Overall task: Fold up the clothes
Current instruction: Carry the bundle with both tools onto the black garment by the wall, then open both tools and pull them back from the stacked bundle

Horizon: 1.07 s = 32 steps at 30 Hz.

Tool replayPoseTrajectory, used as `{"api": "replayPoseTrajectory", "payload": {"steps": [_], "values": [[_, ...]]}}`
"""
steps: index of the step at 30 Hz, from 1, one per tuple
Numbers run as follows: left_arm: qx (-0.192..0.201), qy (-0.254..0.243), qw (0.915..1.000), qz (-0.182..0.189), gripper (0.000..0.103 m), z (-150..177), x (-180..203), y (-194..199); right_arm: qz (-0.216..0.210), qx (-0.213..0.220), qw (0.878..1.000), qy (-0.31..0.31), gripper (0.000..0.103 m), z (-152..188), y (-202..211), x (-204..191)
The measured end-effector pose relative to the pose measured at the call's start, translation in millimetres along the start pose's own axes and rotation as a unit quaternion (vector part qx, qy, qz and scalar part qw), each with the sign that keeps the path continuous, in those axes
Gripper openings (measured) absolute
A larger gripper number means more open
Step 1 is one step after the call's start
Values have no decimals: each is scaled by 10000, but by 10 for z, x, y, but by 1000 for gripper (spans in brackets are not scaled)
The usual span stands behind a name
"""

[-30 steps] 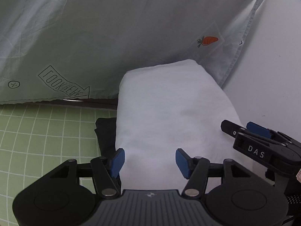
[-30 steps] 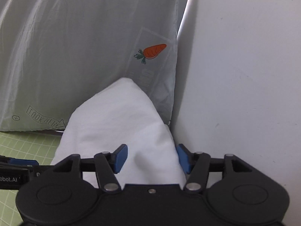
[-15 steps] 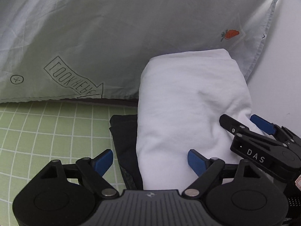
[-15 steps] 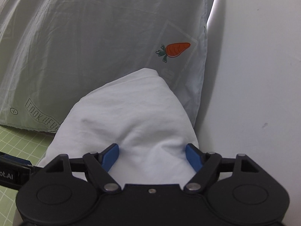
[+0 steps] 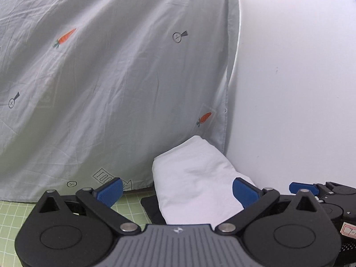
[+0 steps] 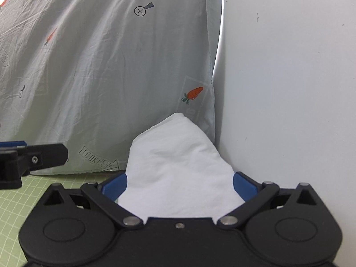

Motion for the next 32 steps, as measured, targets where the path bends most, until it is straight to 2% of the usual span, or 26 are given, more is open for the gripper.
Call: {"api": "replayPoseTrajectory", "payload": {"steps": [3,6,8,11,15,22,32], "values": [[-255,-99,9995,146,103,96,156,340,-3,-105,9997,-203,103,147,448,-68],[-401,34,9992,62,103,238,167,604,128,-186,9994,-244,103,270,777,-145],[-660,117,9977,39,103,373,159,739,259,-262,9992,-139,103,381,992,-188],[-969,75,9952,-75,103,560,136,932,394,-399,9984,-24,103,562,1253,-247],[-1160,34,9932,-119,103,749,116,1172,495,-692,9964,-19,103,852,1536,-285],[-1396,-37,9900,-200,103,975,101,1446,710,-921,9932,-51,103,1090,1833,-247],[-1384,-110,9901,-216,103,1023,130,1683,665,-954,9932,11,103,1181,2040,-331]]}}
Point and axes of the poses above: each gripper's, at about its wrist camera, not at the fingertips, and y roughly against the way its jaws point, x to its right, z to its underside, the point moved 10 cm from there along -y, roughly the way its jaws point, and after that the axes turned 4 degrees about x, right-handed, at the moved point
